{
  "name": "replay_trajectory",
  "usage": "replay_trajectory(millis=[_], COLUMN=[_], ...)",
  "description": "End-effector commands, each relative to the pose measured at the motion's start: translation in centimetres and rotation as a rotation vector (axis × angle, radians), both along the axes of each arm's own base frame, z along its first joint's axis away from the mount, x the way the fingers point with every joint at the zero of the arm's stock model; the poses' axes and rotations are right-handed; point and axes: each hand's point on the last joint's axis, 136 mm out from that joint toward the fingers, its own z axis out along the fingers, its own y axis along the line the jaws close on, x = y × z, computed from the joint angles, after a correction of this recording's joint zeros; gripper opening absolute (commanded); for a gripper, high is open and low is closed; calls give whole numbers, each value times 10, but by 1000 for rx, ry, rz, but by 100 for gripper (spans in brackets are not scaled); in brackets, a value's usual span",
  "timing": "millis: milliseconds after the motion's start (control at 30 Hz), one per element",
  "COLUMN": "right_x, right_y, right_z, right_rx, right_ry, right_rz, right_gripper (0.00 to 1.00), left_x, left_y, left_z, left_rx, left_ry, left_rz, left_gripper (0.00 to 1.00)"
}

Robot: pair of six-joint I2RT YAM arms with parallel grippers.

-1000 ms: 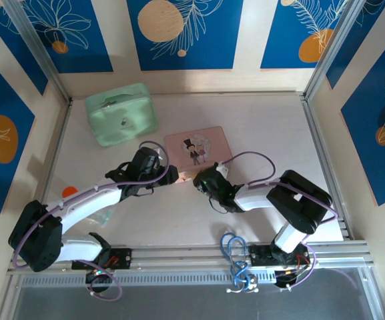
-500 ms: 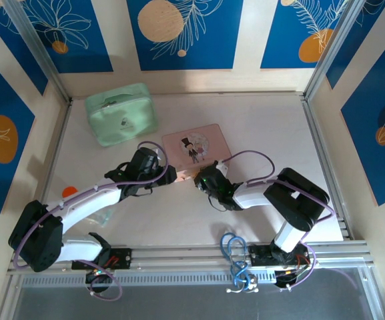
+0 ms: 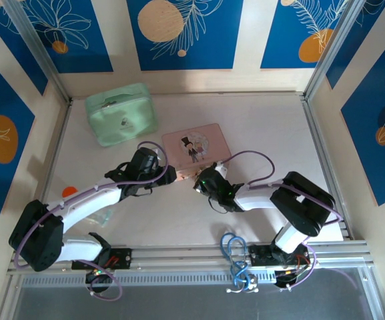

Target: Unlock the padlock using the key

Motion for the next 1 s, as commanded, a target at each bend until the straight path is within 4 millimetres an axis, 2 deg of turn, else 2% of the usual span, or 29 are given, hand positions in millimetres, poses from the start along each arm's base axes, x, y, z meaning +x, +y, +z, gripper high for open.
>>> replay_trajectory(millis=[0,267,367,533,767,867,967], right_x=[-1,10,11,11,18,25,29], right_y=[-1,-1,-2,-8,-14,-9,-4], right_z=[6,2,2,-1,-9,-8,-7], right_rx=[-31,-39,-54,-86,-114,-137,-144], right_ry=[-10,-1,0,12,7,-16,-31], right_rz=[4,26,26,15,31,68,98], right_gripper=[1,7,15,33,45,46,41], left_x=[2,1,0,0,1,1,1], left_y=[5,6,7,6,6,6,7], left_z=[-7,-9,-9,-9,-11,-12,-13], left_rx=[23,23,24,18,19,17,17], left_ry=[2,8,8,6,7,9,11], left_rz=[1,0,1,1,2,2,6], left_gripper=[53,52,52,52,52,52,52])
